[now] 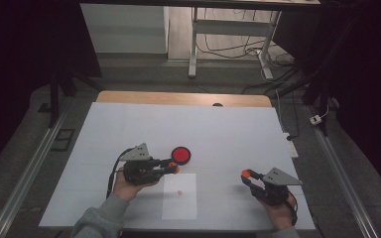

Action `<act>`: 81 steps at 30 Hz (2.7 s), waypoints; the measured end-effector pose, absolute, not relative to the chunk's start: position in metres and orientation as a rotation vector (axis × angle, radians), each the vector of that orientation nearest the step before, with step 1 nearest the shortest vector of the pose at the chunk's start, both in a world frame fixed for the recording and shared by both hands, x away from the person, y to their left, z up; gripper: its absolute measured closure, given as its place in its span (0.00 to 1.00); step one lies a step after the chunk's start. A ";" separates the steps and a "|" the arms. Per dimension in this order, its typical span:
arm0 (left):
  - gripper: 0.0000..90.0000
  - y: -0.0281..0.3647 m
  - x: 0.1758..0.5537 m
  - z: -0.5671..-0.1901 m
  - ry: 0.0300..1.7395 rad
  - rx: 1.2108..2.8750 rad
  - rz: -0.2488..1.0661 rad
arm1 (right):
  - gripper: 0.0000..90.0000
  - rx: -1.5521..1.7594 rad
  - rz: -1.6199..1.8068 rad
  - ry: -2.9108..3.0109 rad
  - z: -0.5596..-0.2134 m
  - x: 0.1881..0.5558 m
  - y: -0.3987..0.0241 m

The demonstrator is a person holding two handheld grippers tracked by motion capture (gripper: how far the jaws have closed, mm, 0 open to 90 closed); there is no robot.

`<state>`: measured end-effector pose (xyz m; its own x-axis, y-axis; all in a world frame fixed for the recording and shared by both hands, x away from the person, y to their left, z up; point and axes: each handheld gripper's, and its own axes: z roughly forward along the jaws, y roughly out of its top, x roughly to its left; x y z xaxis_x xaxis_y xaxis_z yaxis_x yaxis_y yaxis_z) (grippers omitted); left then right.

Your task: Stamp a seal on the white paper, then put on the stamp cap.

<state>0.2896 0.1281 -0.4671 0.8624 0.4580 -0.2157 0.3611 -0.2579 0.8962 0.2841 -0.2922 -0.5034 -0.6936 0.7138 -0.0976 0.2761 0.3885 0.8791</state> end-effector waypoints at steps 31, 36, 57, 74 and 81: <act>0.81 0.120 0.286 -0.468 0.593 1.882 0.121 | 0.71 0.800 1.318 2.230 -0.504 0.286 -0.267; 0.81 0.120 0.286 -0.468 0.596 1.894 0.124 | 0.71 0.775 1.316 2.253 -0.505 0.287 -0.258; 0.81 0.119 0.286 -0.468 0.597 1.891 0.133 | 0.71 0.728 1.355 2.297 -0.506 0.286 -0.236; 0.81 0.116 0.286 -0.470 0.593 1.902 0.126 | 0.71 0.688 1.382 2.320 -0.508 0.283 -0.220; 0.81 0.114 0.286 -0.471 0.593 1.906 0.123 | 0.71 0.668 1.383 2.340 -0.508 0.282 -0.212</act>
